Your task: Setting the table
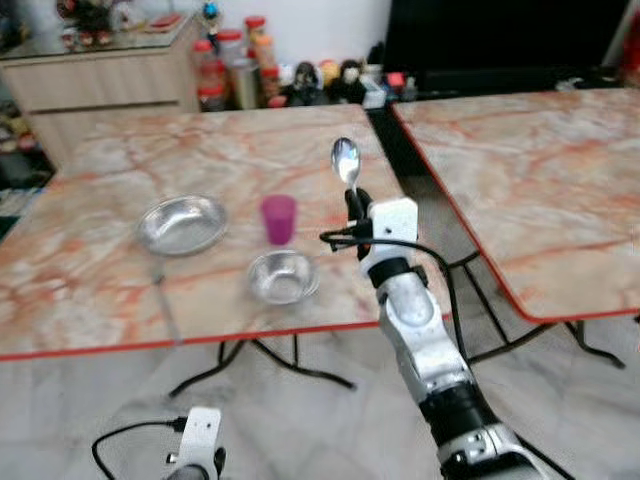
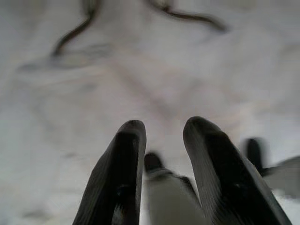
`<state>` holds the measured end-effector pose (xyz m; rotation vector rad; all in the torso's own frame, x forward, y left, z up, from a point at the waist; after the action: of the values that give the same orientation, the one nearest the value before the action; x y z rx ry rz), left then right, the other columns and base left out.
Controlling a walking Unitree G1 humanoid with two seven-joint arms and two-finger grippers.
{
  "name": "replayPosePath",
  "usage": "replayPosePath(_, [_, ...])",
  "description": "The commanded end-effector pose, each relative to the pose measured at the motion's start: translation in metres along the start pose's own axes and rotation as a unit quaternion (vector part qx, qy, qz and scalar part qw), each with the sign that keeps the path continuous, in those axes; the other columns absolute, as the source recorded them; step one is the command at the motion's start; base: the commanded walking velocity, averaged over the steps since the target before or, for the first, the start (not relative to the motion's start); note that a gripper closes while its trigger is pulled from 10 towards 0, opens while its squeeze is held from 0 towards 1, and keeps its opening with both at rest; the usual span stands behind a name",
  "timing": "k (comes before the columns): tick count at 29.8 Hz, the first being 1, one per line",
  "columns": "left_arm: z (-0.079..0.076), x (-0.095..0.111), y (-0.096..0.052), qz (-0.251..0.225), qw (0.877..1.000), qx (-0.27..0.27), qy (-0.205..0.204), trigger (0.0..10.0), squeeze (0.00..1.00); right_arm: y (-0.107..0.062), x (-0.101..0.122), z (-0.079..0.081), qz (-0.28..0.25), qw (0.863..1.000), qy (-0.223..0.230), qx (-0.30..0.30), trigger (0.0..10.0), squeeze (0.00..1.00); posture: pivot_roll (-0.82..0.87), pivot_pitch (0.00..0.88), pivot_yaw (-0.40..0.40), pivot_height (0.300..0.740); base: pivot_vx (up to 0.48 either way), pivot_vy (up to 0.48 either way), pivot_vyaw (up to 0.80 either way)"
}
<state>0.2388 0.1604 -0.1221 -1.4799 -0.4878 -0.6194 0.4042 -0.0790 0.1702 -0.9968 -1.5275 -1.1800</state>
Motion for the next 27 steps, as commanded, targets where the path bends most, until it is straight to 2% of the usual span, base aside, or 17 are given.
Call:
replayPosePath(1, [0.016,-0.002,-0.001,0.003,1.000,0.018,0.005,10.0,0.00,0.006,0.014,0.014,-0.019,1.000,0.010,0.014,10.0,0.00,-0.07,0.000,0.014,0.740,0.326,-0.349,0.00])
replayPosePath(27, [0.012,-0.005,-0.002,0.007,1.000,0.007,0.025,10.0,0.00,0.007,0.005,-0.003,-0.001,1.000,-0.007,0.000,10.0,0.00,-0.07,0.000,0.018,0.740,0.300,-0.362,0.00])
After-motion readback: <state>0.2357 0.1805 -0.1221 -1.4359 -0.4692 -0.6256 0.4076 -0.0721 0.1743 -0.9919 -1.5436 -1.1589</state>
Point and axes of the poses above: a point about 5 cm out from each wrist's last joint towards the gripper, its own y axis pointing out of the wrist towards the gripper, its own x axis along the axis of the wrist's last joint, z = x × y, the point moved 6 cm from there along y, pointing out of the wrist towards the gripper
